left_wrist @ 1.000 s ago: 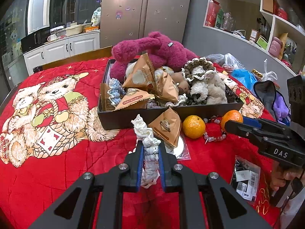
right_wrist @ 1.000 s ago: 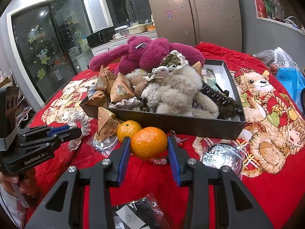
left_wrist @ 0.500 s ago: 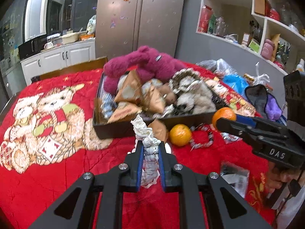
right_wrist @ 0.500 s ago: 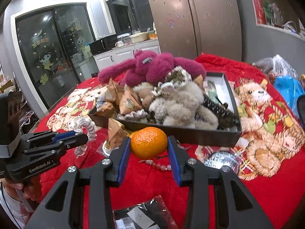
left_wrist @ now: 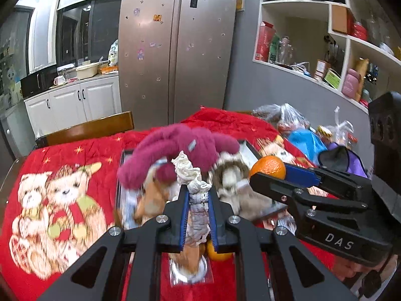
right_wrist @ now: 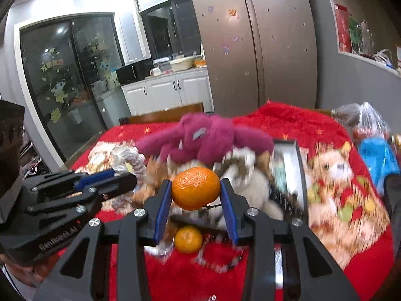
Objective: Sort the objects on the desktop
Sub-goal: 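Carry the rope loop over the box with left tool while right tool carries the tangerine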
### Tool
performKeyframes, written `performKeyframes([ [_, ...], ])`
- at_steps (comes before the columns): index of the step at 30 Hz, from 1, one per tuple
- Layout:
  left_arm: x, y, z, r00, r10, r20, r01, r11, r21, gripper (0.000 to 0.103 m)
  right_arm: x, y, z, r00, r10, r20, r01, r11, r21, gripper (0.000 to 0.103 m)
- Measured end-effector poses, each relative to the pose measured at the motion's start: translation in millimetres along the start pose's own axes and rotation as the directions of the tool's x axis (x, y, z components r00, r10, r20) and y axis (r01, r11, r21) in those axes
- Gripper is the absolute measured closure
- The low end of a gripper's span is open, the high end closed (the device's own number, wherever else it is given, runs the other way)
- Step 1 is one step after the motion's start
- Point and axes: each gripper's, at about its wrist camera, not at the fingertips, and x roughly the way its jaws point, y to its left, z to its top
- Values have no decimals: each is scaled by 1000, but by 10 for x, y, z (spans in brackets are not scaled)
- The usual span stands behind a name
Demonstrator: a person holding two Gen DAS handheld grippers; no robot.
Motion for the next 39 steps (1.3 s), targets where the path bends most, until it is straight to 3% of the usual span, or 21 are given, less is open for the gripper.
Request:
performKeyframes([
  [6,412,36,229,999,-32,-12,32,999,-13,88,326,-237,366,999,-25,21,23,997,77,64],
  [9,593,54,186,997,-70,-29,70,997,-22,88,528,-366,366,1000,-29,12,27,995,94,64],
  [16,910,76,-17,993,-40,-108,42,999,17,88,873,-481,238,998,2,-61,2,998,64,64],
  [39,955,46,-33,991,-43,-128,46,999,15,88,929,-334,148,995,13,-95,-10,1000,28,63],
])
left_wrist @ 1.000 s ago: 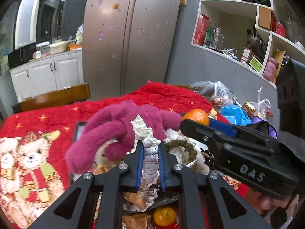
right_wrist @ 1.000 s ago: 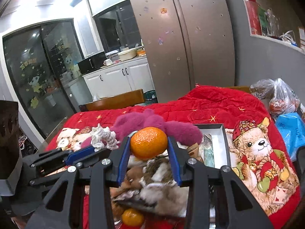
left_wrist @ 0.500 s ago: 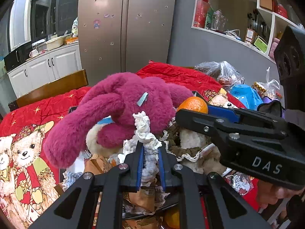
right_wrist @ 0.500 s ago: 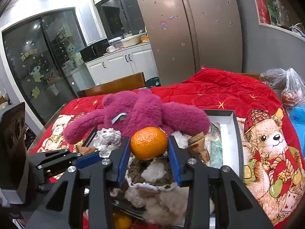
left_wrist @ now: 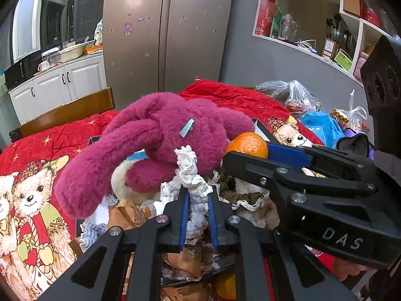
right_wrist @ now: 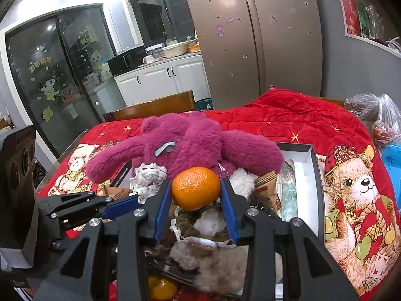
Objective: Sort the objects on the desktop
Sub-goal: 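Carry the rope loop over the box with left tool while right tool carries the tangerine, then lower the rope loop and tangerine into the box and open both tools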
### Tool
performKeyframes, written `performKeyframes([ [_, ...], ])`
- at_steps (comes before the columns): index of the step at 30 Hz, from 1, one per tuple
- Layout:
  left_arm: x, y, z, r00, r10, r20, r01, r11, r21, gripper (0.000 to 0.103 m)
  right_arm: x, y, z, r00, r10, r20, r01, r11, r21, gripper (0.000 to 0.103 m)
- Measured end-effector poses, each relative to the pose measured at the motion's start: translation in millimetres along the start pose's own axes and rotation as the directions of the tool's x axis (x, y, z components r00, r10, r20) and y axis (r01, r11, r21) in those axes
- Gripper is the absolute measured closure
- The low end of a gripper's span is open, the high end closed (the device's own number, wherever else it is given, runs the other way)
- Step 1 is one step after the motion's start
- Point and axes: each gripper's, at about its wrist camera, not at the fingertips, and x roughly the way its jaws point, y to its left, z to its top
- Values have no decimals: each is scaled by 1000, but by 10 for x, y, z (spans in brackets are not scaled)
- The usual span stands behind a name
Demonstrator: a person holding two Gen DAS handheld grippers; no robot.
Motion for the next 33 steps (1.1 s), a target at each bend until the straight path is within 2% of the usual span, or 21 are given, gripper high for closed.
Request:
performKeyframes([
  [5,6,-12,-3,1000,2,2,-2,1000,6,88,29,15,-10,1000,5,-5,-5,1000,0,63],
  [7,2,-17,-3,1000,-4,6,4,1000,10,84,31,21,-4,1000,16,-4,-16,1000,4,63],
  [8,4,-23,-4,1000,-10,5,9,1000,10,74,24,33,-2,1000,12,-2,-12,1000,-3,63],
  [9,1,-23,-7,1000,-16,6,16,1000,8,60,16,42,2,1000,10,0,-10,1000,-8,62],
  [11,12,-44,-15,1000,-14,-4,14,1000,15,49,-23,68,11,1000,14,19,-14,1000,-22,60],
  [14,18,-137,-28,999,32,0,-32,997,74,42,-100,90,31,999,7,44,-6,1000,-27,33],
  [17,20,-178,-31,998,54,15,-55,995,88,41,-173,91,56,998,1,67,1,999,-32,25],
  [23,-11,-107,-1,999,29,22,-30,999,32,41,-265,110,96,996,-11,84,15,999,-42,18],
  [26,-68,-82,9,999,6,35,-7,1000,22,25,-286,129,98,996,-12,84,16,999,-49,16],
  [27,-97,-79,11,999,3,49,-4,1000,23,23,-295,138,97,996,-11,84,16,999,-48,16],
  [33,-247,-124,40,994,22,104,-29,998,64,22,-324,164,95,996,-6,89,11,998,-55,11],
])
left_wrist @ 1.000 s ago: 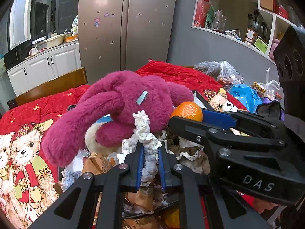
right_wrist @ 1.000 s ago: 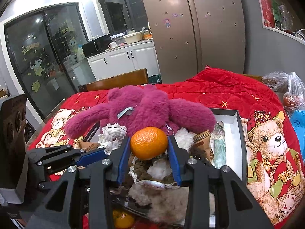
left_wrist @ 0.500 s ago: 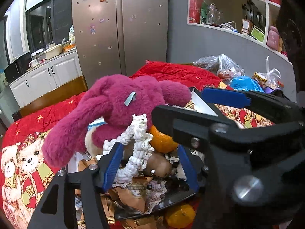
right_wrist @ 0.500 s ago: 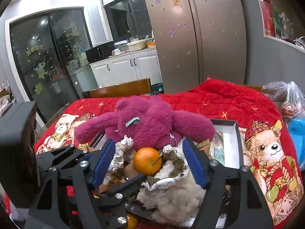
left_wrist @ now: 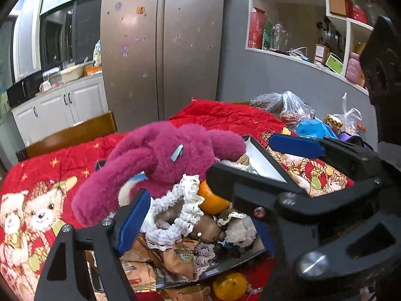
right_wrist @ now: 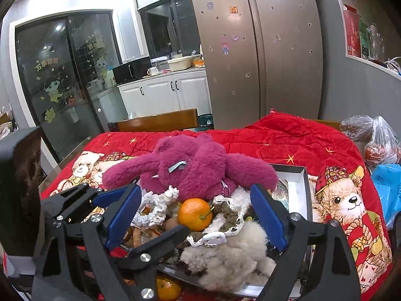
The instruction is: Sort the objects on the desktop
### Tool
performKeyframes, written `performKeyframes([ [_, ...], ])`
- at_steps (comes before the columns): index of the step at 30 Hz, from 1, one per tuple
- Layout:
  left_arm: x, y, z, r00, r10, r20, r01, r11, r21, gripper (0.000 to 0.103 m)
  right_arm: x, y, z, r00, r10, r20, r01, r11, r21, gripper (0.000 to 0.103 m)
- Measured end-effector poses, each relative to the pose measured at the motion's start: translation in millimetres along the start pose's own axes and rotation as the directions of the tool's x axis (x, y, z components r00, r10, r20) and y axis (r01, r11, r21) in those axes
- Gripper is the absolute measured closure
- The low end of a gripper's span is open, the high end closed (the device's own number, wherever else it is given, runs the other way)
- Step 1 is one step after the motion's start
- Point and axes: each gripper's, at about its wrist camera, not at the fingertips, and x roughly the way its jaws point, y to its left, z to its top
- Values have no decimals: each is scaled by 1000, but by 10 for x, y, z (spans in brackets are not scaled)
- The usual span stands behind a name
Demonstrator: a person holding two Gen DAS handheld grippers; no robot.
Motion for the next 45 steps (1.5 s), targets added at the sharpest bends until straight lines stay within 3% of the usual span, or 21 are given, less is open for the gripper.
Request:
performKeyframes([
  [11,-359,-102,146,994,20,107,-25,999,48,22,-275,120,90,998,-24,61,26,1000,-19,2],
  [18,-883,-191,246,975,13,223,-31,997,73,21,-746,301,217,989,-13,147,24,997,-71,0],
  [22,-1238,-158,254,961,19,275,-25,1000,17,21,-1139,480,277,980,-1,197,20,995,-93,0],
  [29,-1781,-93,112,944,59,324,-33,996,-85,21,-1855,843,160,946,-87,312,123,988,-95,0],
  [32,-2007,-93,-38,942,75,327,-49,995,-88,17,-2077,956,62,937,-106,332,141,986,-84,0],
  [36,-2235,-97,-481,936,168,311,-141,984,-106,15,-2313,1029,-198,924,-134,358,150,989,-18,0],
  [38,-2279,-107,-704,936,188,299,-165,981,-99,15,-2366,1046,-456,925,-145,350,151,988,9,0],
  [42,-2379,-130,-1293,900,268,343,-233,962,-139,13,-2280,1123,-989,935,-180,305,194,981,-14,0],
  [45,-2318,-121,-1586,909,264,323,-230,963,-140,7,-2134,1166,-1415,944,-192,267,202,979,-12,0],
])
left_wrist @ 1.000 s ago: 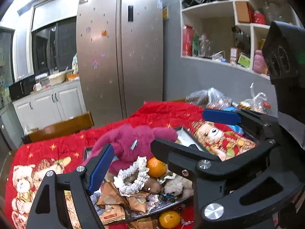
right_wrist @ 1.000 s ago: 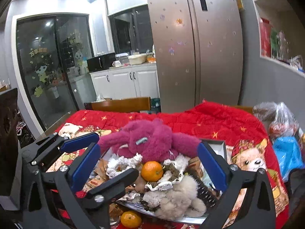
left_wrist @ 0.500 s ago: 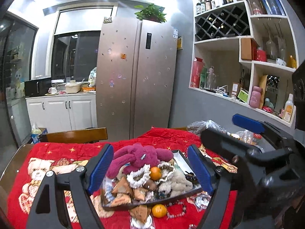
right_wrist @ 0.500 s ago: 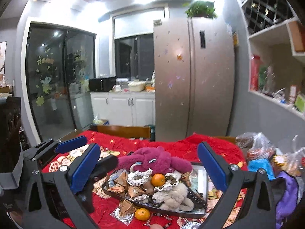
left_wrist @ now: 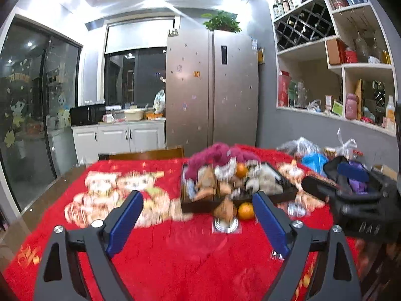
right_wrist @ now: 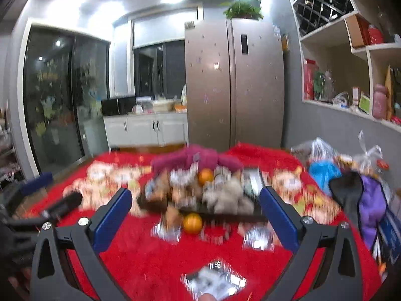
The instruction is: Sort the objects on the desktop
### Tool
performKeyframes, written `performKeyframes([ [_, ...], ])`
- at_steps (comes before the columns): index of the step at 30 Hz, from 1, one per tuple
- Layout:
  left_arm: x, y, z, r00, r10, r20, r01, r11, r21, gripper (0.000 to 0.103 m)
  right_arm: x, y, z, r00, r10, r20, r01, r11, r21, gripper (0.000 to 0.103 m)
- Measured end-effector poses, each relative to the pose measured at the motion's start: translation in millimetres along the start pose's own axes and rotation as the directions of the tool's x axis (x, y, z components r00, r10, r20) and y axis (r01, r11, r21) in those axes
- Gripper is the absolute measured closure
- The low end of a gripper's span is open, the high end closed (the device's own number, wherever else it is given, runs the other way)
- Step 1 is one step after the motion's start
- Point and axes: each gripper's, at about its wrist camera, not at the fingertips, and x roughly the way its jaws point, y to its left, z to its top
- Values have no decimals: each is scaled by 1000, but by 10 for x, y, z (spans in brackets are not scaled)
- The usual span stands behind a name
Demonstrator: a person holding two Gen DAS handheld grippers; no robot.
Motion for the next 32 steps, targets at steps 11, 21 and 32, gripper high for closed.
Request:
performKeyframes([
  [11,-11,60,-430,999,20,40,-19,999,-28,0,31,47,-750,997,-62,-48,66,994,86,0],
  [21,-49,142,-484,999,49,2,-49,997,-67,0,-72,110,-738,993,-115,22,114,992,55,0],
  [32,-34,277,-515,999,-1,-33,-4,991,-132,0,39,208,-750,996,-89,-19,89,996,-2,0],
])
